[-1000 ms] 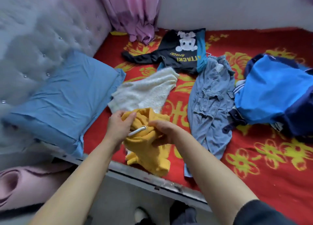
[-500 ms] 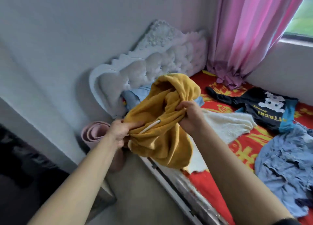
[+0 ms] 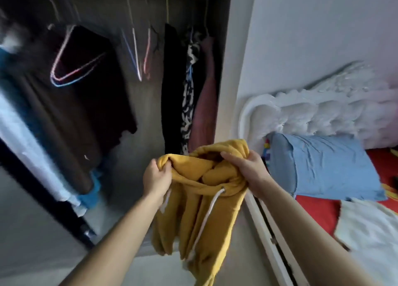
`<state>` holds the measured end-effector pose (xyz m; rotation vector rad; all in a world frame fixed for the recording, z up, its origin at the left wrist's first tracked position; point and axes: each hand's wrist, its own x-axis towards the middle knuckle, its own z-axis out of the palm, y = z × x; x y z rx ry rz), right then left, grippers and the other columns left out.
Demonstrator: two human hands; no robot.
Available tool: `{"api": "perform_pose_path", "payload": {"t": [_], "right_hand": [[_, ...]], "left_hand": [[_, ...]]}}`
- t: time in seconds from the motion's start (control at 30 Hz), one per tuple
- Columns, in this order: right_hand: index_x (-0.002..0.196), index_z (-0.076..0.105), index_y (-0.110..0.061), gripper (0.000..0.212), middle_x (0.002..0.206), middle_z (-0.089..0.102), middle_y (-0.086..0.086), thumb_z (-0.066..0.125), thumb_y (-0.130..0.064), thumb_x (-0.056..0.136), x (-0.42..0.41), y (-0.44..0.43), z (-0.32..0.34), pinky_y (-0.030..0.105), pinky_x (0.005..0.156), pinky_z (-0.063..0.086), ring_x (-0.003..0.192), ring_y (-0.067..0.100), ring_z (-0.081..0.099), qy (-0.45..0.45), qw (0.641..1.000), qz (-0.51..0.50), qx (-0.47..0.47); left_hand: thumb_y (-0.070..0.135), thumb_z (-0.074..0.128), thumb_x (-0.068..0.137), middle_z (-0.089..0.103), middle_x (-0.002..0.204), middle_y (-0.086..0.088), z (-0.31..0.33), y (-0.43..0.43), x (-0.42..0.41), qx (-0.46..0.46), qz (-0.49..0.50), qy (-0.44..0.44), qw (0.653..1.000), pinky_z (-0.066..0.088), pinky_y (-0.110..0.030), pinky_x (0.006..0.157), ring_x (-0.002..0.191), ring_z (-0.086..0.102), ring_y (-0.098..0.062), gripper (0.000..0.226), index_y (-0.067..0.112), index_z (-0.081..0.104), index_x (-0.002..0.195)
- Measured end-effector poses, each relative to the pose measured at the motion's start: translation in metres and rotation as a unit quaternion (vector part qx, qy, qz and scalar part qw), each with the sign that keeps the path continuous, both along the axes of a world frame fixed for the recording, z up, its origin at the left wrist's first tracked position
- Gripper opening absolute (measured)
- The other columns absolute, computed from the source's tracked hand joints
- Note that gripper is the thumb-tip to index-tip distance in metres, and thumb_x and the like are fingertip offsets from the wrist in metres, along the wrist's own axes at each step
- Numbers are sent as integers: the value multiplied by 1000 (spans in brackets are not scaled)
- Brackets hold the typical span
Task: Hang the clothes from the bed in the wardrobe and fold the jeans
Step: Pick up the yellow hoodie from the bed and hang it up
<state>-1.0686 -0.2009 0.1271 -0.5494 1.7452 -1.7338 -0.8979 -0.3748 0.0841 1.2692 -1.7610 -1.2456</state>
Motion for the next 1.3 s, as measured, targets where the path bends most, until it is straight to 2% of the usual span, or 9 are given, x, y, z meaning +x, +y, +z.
{"api": "perform_pose_path", "payload": {"t": [0.17,0.23,0.4,0.53,0.7,0.8,0.93,1.17,1.3], "right_hand": [[103,71,-17,49,84,78,1,81,-52,70,20,-75,-11,29,64,61,78,16,76,-28,999,29,25],[99,71,-21,38,79,77,-4,75,-53,77,19,-101,-10,25,59,59,72,12,74,-26,998,49,25],[96,77,-12,51,90,78,3,66,-58,76,1,-176,7,35,82,60,88,19,75,49,987,145,46],[77,76,-19,46,78,75,-6,64,-63,79,-9,-242,12,25,68,56,83,15,73,138,968,184,98],[131,56,-16,64,122,63,6,64,-59,85,-6,-317,5,33,89,51,114,27,61,328,899,210,200],[150,36,-18,68,142,51,8,64,-40,91,11,-354,14,26,91,44,127,26,54,367,893,209,155],[140,52,-16,42,128,63,5,55,-26,100,41,-401,47,7,82,39,114,14,62,340,916,212,17],[125,66,-10,32,123,67,11,47,-24,104,101,-481,121,21,92,38,118,23,59,361,923,108,-78],[89,59,-15,43,108,68,19,36,-47,105,141,-530,149,37,90,44,109,36,59,353,933,63,-16]], "left_hand": [[42,48,100,47,144,-15,9,-37,33,-21,116,32,993,41,-39,102,128,49,-33,56,11,40,146],[44,47,100,50,140,-14,19,-56,37,-40,136,50,989,46,-42,103,122,53,-32,55,9,44,142],[46,45,101,56,107,1,53,-106,37,-79,168,102,977,48,-31,78,89,56,-14,24,25,50,110],[41,44,102,51,95,11,74,-150,37,-97,210,96,968,43,-20,69,86,54,-7,20,22,48,106],[36,47,100,60,122,-8,72,-204,53,-71,267,109,955,46,-42,100,115,57,-27,32,13,53,121],[33,47,100,61,110,1,70,-228,66,-74,277,120,951,46,-37,91,102,60,-16,29,13,51,120],[28,51,99,57,94,15,67,-261,79,-54,278,175,943,41,-17,72,84,58,5,1,28,52,100],[31,51,98,60,91,3,64,-323,116,-75,209,154,963,40,-29,74,79,57,-7,12,29,50,87],[27,50,99,58,88,4,72,-351,139,-104,131,150,974,38,-5,61,70,56,12,14,31,49,86]]}}
